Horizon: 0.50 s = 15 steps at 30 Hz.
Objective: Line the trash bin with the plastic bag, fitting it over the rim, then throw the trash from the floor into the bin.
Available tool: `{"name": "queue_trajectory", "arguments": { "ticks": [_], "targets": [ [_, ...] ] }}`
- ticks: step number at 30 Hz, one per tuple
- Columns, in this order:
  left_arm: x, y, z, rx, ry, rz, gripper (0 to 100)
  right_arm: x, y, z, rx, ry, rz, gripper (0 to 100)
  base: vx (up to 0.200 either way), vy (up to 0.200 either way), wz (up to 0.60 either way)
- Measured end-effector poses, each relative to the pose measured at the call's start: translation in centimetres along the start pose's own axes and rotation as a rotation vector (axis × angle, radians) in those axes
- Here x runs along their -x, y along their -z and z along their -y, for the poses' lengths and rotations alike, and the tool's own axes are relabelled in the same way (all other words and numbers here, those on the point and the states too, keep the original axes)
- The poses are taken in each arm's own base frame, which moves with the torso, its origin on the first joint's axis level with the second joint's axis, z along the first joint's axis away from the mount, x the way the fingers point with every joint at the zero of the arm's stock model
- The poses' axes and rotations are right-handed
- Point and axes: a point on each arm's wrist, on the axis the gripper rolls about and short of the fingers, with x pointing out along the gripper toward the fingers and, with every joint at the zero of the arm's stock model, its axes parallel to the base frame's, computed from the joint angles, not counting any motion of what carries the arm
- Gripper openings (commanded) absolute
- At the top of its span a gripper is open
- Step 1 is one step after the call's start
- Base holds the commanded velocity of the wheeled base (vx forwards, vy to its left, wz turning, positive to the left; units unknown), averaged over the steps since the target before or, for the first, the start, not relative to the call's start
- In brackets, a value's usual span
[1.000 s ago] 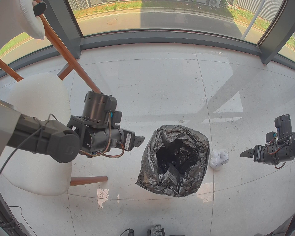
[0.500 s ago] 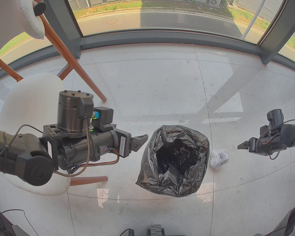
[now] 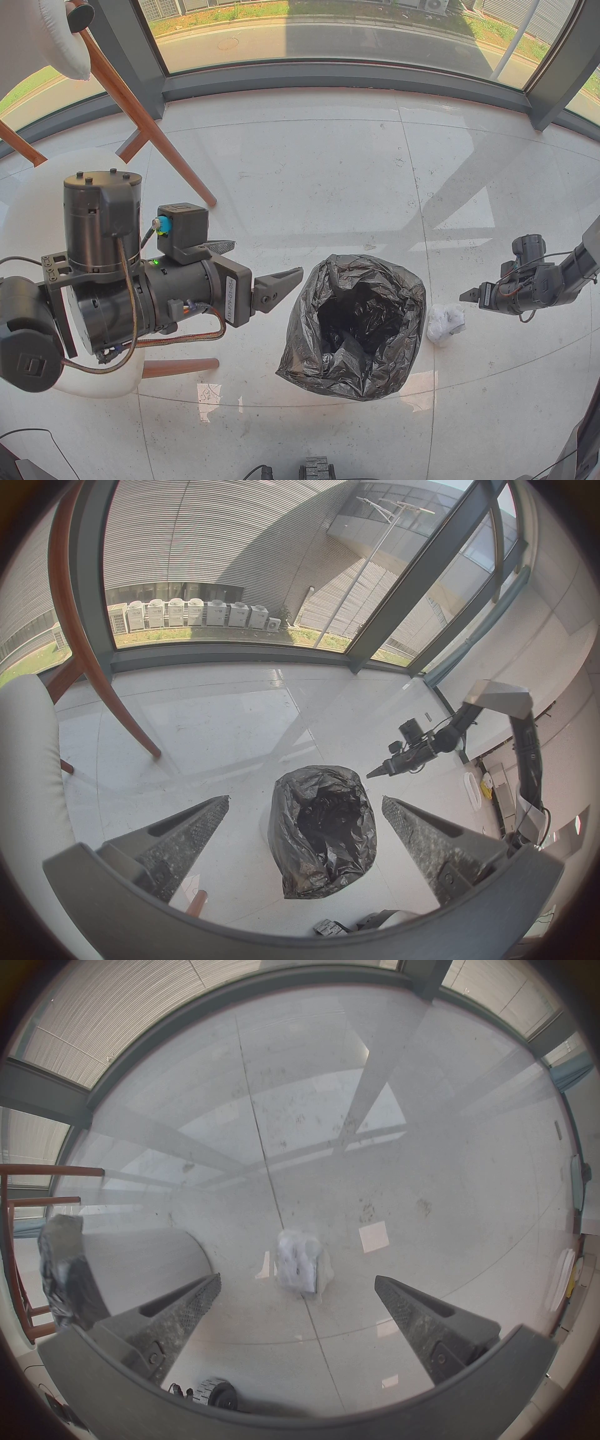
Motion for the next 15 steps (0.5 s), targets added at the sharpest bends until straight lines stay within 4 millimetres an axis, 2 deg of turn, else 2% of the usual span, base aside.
{"name": "queue_trajectory", "arguments": {
  "ticks": [4, 10, 15],
  "targets": [
    [0.4, 0.3, 0.6, -0.007, 0.027, 0.000, 100, -2.2, 1.2, 0.5, -0.006, 0.000, -0.055, 100, 0.000, 0.000, 0.00],
    [0.8, 0.1, 0.9, -0.007, 0.088, 0.011, 100, -4.6, 1.5, 0.5, -0.010, -0.002, -0.079, 100, -0.200, 0.000, 0.00],
    [0.9, 0.0, 1.0, -0.008, 0.094, 0.013, 100, -6.2, 0.9, 0.6, -0.010, -0.004, -0.067, 100, -0.200, 0.000, 0.00]
  ]
}}
